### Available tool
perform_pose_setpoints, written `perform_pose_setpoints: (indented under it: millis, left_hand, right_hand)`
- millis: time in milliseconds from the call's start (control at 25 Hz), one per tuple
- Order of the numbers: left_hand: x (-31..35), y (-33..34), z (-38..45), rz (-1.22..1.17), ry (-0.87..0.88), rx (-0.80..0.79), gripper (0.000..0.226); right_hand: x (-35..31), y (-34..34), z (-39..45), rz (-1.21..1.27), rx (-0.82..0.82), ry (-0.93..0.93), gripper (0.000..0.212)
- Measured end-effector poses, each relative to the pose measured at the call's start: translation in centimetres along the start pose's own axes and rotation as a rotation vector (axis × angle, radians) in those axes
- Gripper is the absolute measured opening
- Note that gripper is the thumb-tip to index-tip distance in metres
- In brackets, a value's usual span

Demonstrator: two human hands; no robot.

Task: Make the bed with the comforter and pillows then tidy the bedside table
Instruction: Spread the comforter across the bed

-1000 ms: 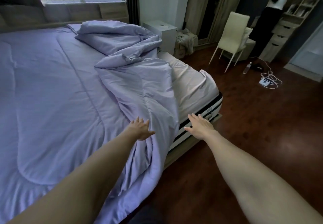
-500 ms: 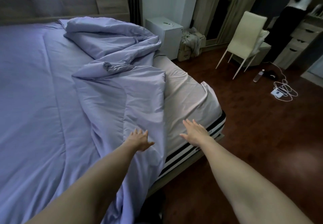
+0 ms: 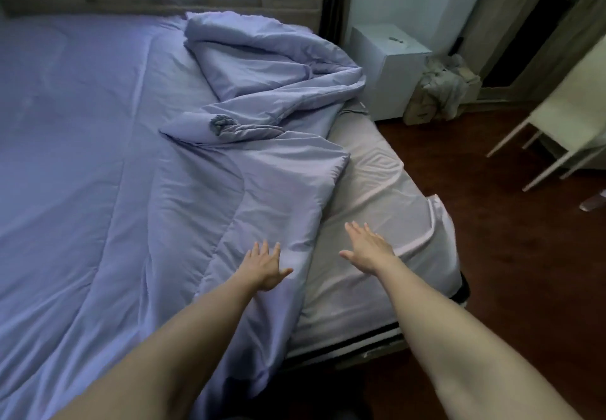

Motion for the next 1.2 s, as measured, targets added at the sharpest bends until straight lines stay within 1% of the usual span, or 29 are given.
perform_pose_setpoints:
  millis: [160, 400, 520, 640, 800, 880, 1000, 1080, 1200]
  left_hand:
    - [1.0, -0.2, 2.7, -0.125, -0.186, 0.027, 0.083]
    - [3.2, -0.4, 5.8, -0.292, -0.416, 0.076, 0.087]
    - [3.8, -0.1, 7.2, -0.368, -0.508, 0.077, 0.093]
    - [4.3, 0.7, 8.8, -0.459, -0.583, 0.056, 0.103]
    - [4.3, 2.4, 10.9, -0.55, -0.66, 0.061, 0.117]
    - [4.5, 3.3, 11.7, -0.564, -0.684, 0.064, 0.12]
    - [4.8, 4.4, 12.2, -0.527, -0.717, 0.075, 0.114]
    - [4.9, 4.5, 12.2, -0.501, -0.738, 0.092, 0.101]
    - [5.6, 4.4, 11.7, -0.538, -0.717, 0.104, 0.08]
  right_hand:
    - [1.8, -2.7, 7.4, -0.108, -0.016, -0.171, 0.079]
    - [2.2, -6.5, 17.2, -0.272, 0.075, -0.454, 0.089]
    - [1.7, -6.6, 21.0, -0.332, 0.058, -0.545, 0.092]
    - [0.9, -6.5, 24.2, -0.408, 0.055, -0.647, 0.094]
    - [-0.7, -5.7, 28.3, -0.451, 0.019, -0.762, 0.086]
    - [-1.3, -5.2, 29.5, -0.465, 0.002, -0.809, 0.085]
    - [-0.9, -4.1, 30.1, -0.457, -0.014, -0.876, 0.076]
    - [-0.4, -3.7, 30.1, -0.436, -0.012, -0.883, 0.072]
    - [0.6, -3.8, 29.4, -0.423, 0.009, -0.861, 0.073]
Point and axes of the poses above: each hand's wrist, its own z-axis towards the middle knuckle, its own y-axis out of the palm, x = y × z, the point moved 4 cm from there along z, towards the middle knuckle
